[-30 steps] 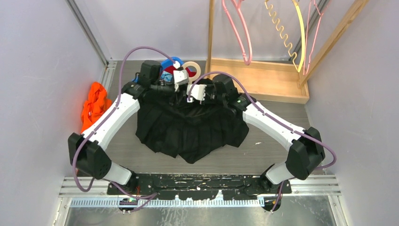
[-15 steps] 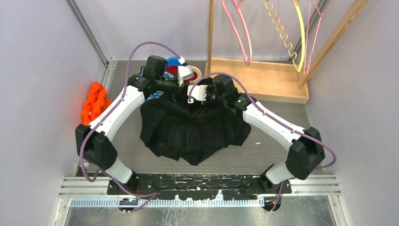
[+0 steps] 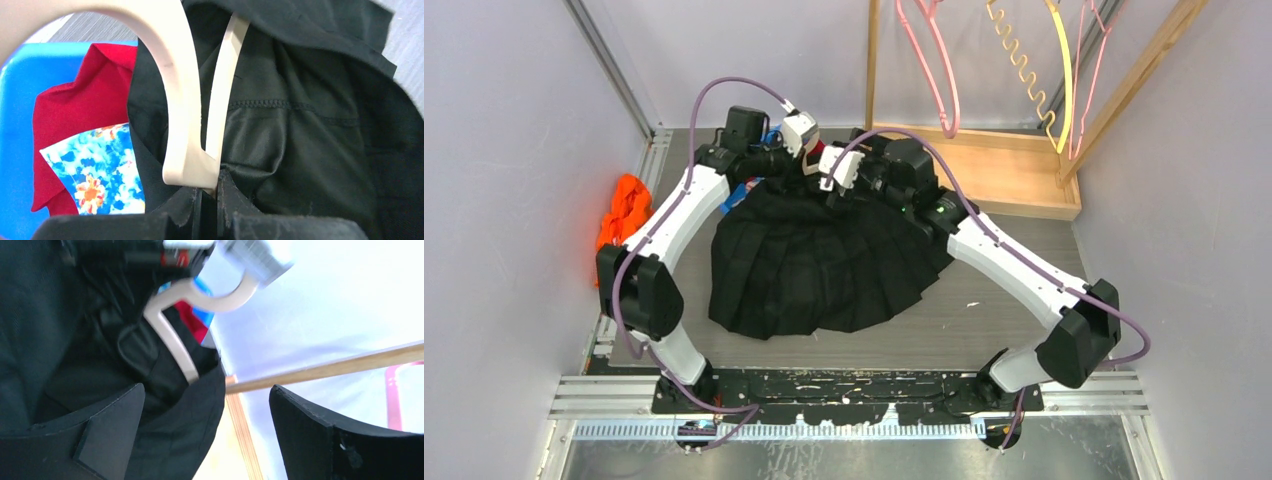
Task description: Remove the skirt from the hanger
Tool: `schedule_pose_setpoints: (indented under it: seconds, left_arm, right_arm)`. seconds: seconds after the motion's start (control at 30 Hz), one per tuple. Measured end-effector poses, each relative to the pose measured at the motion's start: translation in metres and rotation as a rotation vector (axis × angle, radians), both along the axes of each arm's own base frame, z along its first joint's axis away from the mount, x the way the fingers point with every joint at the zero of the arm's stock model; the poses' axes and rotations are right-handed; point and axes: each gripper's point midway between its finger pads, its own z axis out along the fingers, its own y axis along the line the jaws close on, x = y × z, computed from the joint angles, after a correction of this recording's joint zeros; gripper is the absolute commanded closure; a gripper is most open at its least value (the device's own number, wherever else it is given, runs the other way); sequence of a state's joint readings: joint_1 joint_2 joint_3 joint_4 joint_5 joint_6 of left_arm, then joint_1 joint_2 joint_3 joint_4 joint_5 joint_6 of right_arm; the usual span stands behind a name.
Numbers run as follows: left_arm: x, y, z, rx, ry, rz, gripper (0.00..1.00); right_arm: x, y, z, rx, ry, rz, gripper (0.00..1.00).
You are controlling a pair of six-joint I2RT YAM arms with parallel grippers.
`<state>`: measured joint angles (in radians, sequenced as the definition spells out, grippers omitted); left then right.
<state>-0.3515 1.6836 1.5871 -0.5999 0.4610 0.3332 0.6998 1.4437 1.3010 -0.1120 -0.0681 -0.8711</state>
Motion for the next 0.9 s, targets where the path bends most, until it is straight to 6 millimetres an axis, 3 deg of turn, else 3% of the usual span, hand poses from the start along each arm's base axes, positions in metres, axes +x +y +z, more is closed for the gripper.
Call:
schedule_pose_setpoints:
  seconds: [0.17,0.27,0.37,0.5,0.53,0.57,0.67,0.73,0.83,0.9]
  left_arm:
    - [0.01,0.005,-0.006,0.017,0.006,0.048,1.0]
    - [0.006,0.002,0.003,0.017,-0.012,0.045,1.0]
    - [-0.002,0.006,0.017,0.024,-0.032,0.055,1.0]
    - [-0.015,0.018,0.043,0.027,-0.081,0.083,1.0]
    - [-0.019,0.021,0.051,0.025,-0.097,0.091,1.0]
    - [-0.023,0.024,0.06,0.022,-0.121,0.1,1.0]
    - [-0.038,0.035,0.081,0.012,-0.177,0.118,1.0]
    - [-0.045,0.039,0.088,0.01,-0.199,0.127,1.0]
    - [-0.046,0.041,0.084,0.014,-0.196,0.132,1.0]
    - [-0.045,0.041,0.075,0.023,-0.178,0.133,1.0]
  right_arm:
    - [-0.006,0.008,0.039,0.164,-0.009,0.008,0.01]
    - [0.0,0.004,0.039,0.217,0.023,-0.02,0.0]
    - [0.021,-0.004,0.031,0.302,0.092,-0.088,0.07]
    - [0.055,-0.01,0.018,0.39,0.162,-0.175,0.35]
    - [0.063,-0.011,0.013,0.404,0.177,-0.196,0.47]
    - [0.069,-0.011,0.007,0.414,0.195,-0.213,0.51]
    - [0.075,-0.005,-0.003,0.444,0.242,-0.227,0.35]
    - [0.075,0.001,-0.001,0.466,0.261,-0.215,0.32]
    - [0.073,0.007,0.009,0.486,0.26,-0.193,0.23]
    - [0.071,0.01,0.013,0.493,0.258,-0.18,0.22]
